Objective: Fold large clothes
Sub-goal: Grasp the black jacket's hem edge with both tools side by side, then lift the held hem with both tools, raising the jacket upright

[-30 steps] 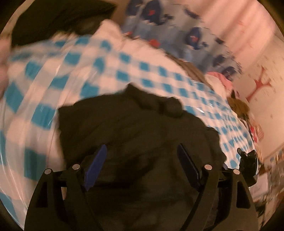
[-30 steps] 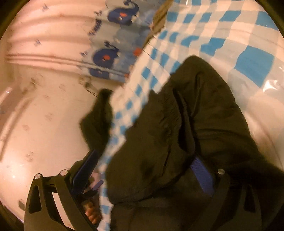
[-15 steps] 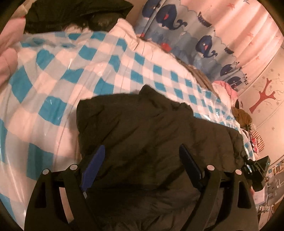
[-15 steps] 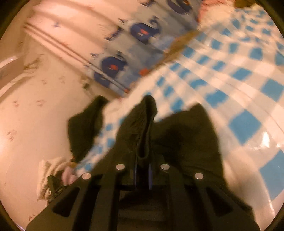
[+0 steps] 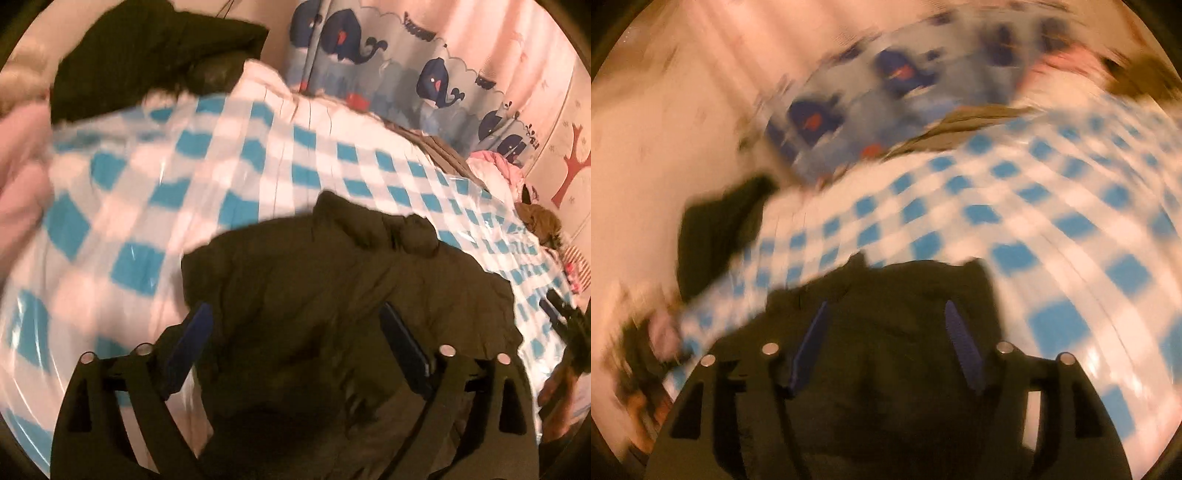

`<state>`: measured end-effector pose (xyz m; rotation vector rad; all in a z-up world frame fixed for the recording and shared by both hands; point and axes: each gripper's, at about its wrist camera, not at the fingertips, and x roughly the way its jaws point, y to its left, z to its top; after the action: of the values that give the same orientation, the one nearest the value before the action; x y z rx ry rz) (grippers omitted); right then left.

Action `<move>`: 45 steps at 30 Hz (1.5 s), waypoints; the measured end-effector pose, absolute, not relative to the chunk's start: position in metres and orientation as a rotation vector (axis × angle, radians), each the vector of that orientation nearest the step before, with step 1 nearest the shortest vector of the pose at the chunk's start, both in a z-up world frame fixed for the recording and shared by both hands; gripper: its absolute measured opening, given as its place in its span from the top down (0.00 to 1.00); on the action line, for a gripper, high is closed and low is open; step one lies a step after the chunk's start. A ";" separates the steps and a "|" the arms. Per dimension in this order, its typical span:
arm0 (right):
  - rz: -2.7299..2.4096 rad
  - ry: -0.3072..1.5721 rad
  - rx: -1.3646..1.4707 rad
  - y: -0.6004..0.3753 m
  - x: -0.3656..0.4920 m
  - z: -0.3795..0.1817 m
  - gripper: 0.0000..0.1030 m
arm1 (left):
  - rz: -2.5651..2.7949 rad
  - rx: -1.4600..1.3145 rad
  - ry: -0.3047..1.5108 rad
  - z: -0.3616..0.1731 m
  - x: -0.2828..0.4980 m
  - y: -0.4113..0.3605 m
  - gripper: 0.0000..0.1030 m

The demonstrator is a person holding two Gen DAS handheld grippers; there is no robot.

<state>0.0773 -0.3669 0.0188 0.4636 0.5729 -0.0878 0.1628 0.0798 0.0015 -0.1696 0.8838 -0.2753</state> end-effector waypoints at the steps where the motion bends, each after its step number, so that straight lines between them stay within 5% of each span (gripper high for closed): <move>1: -0.078 0.626 0.430 -0.360 0.095 0.013 0.37 | -0.270 -0.169 0.896 -0.001 0.168 0.078 0.14; 7: -0.099 0.820 0.517 -0.381 0.131 -0.080 0.39 | -0.240 -0.232 1.056 -0.070 0.200 0.078 0.09; 13: -0.012 0.888 0.565 -0.390 0.118 -0.069 0.36 | -0.233 -0.265 1.107 -0.065 0.186 0.091 0.08; 18: 0.149 0.783 0.590 -0.412 0.006 -0.012 0.10 | -0.317 -0.277 1.008 -0.003 0.101 0.149 0.08; 31: 0.280 0.914 0.921 -0.429 -0.217 -0.074 0.09 | -0.374 -0.626 1.218 -0.066 -0.127 0.269 0.08; 45: 0.501 0.967 1.198 -0.405 -0.280 -0.138 0.09 | -0.508 -0.854 1.284 -0.116 -0.181 0.243 0.08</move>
<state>-0.2801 -0.4052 -0.1379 1.1978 0.9667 0.5012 -0.1811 0.2426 -0.1161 -0.8536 1.2843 -0.5084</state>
